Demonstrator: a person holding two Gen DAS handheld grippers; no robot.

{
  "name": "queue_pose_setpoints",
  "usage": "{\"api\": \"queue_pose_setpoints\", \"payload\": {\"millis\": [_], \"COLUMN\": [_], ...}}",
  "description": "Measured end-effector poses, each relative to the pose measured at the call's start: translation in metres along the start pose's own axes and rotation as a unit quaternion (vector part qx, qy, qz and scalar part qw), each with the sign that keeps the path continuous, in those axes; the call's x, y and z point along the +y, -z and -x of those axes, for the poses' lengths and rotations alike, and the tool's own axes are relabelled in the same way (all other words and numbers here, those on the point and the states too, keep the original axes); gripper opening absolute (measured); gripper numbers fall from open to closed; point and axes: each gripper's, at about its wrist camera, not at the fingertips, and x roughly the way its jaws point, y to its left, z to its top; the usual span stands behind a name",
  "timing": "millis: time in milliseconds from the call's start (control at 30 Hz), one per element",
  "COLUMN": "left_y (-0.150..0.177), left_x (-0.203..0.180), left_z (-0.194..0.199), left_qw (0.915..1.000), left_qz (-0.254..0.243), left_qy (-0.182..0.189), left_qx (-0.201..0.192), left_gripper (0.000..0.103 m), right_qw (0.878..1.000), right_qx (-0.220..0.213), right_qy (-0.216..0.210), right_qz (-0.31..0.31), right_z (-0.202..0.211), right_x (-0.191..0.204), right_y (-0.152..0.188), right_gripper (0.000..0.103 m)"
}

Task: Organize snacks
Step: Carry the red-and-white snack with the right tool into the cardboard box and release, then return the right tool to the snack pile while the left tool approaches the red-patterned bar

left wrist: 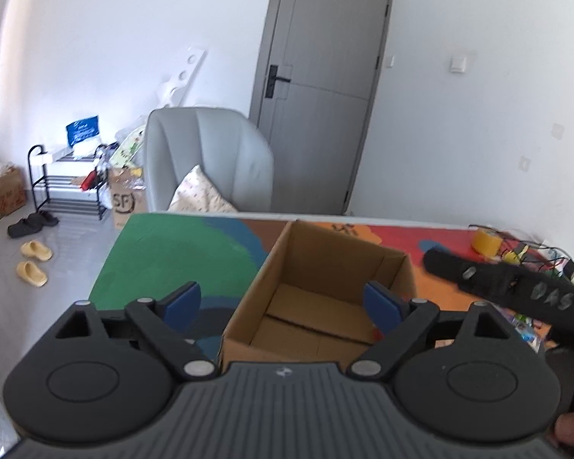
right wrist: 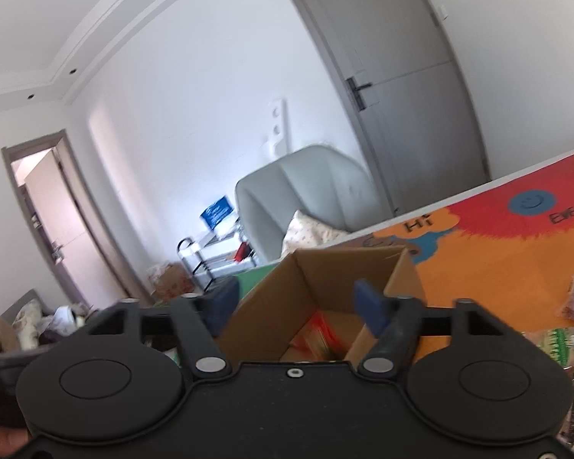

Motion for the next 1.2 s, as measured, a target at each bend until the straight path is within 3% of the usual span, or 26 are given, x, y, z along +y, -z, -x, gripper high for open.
{"api": "queue_pose_setpoints", "payload": {"millis": [67, 167, 200, 400, 600, 1033, 1200], "left_y": [0.003, 0.006, 0.007, 0.014, 0.021, 0.032, 0.039], "left_x": [0.0, -0.001, -0.001, -0.012, -0.029, -0.05, -0.064], "left_z": [0.001, 0.003, 0.004, 0.012, 0.014, 0.035, 0.033], "left_qw": [1.0, 0.9997, 0.9997, 0.9998, 0.999, 0.9981, 0.9966], "left_qz": [0.002, 0.016, 0.019, 0.016, 0.012, -0.017, -0.024], "left_qy": [-0.003, -0.009, -0.009, 0.011, 0.042, 0.059, 0.078], "left_qx": [0.007, 0.014, 0.014, 0.007, 0.015, 0.008, 0.012], "left_gripper": [0.092, 0.092, 0.092, 0.103, 0.103, 0.103, 0.103], "right_qw": [1.0, 0.999, 0.999, 0.997, 0.993, 0.985, 0.987], "right_qx": [0.0, 0.005, 0.003, 0.0, -0.015, -0.04, 0.01], "right_qy": [0.002, 0.033, 0.045, 0.082, 0.121, 0.169, 0.158], "right_qz": [-0.005, -0.012, -0.012, -0.014, 0.01, -0.008, -0.024], "right_z": [0.005, 0.014, 0.018, 0.045, 0.065, 0.108, 0.114], "right_x": [-0.002, -0.006, -0.008, -0.023, -0.029, -0.05, -0.068], "right_y": [0.0, 0.003, 0.003, 0.012, 0.014, 0.012, 0.01], "right_gripper": [0.077, 0.1, 0.103, 0.103, 0.103, 0.103, 0.103]}}
